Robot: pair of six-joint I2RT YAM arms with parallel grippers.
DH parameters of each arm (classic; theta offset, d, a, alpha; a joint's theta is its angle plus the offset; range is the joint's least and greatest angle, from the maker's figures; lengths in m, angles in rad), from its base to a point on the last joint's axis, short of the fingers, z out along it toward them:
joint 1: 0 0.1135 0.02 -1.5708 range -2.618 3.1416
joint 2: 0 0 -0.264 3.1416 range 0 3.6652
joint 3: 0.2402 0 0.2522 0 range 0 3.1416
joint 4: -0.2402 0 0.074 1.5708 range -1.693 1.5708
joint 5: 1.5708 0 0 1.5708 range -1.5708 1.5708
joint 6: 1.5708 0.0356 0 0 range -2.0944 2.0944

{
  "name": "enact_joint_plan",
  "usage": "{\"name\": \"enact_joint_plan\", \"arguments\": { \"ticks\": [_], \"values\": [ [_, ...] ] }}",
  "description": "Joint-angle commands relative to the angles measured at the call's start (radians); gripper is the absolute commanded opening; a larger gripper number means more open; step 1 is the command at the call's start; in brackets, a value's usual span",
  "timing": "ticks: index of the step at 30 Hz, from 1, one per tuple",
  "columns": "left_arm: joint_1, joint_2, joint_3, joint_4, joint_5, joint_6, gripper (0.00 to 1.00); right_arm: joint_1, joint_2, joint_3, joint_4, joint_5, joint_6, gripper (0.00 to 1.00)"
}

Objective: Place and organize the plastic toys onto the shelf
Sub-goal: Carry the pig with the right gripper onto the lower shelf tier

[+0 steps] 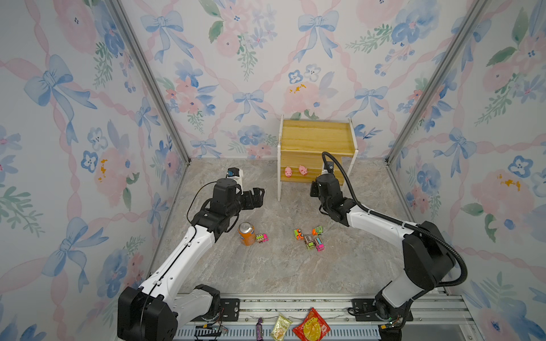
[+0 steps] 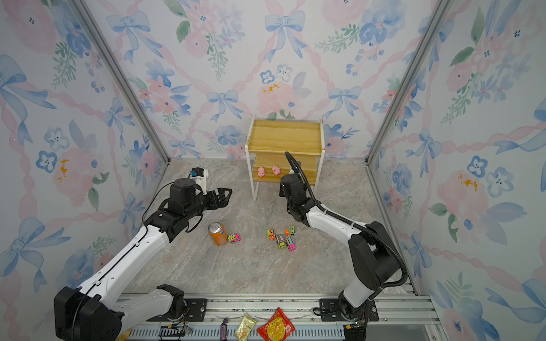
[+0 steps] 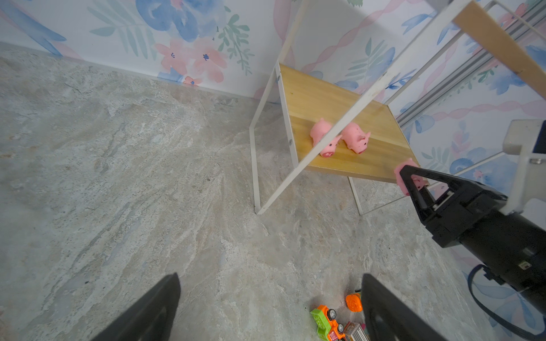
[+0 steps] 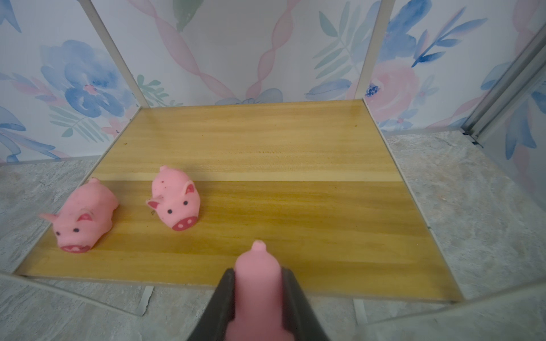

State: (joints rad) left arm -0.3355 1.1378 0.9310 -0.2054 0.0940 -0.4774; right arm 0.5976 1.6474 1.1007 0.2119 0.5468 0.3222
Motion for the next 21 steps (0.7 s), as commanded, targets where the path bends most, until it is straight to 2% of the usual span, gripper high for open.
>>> {"name": "enact_joint_plan", "arguments": {
  "ticks": [1, 9, 21],
  "values": [
    [-0.004, 0.007, -0.015, 0.015, 0.007, 0.022, 0.96, -0.013, 0.040, 0.021, 0.105, 0.020, -0.029, 0.28],
    [-0.004, 0.001, -0.017, 0.015, 0.007, 0.021, 0.96, -0.018, 0.083, 0.005, 0.241, 0.078, -0.051, 0.28],
    [-0.005, -0.006, -0.017, 0.015, 0.001, 0.021, 0.96, -0.030, 0.152, 0.048, 0.277, 0.140, -0.052, 0.29]
  ]
}}
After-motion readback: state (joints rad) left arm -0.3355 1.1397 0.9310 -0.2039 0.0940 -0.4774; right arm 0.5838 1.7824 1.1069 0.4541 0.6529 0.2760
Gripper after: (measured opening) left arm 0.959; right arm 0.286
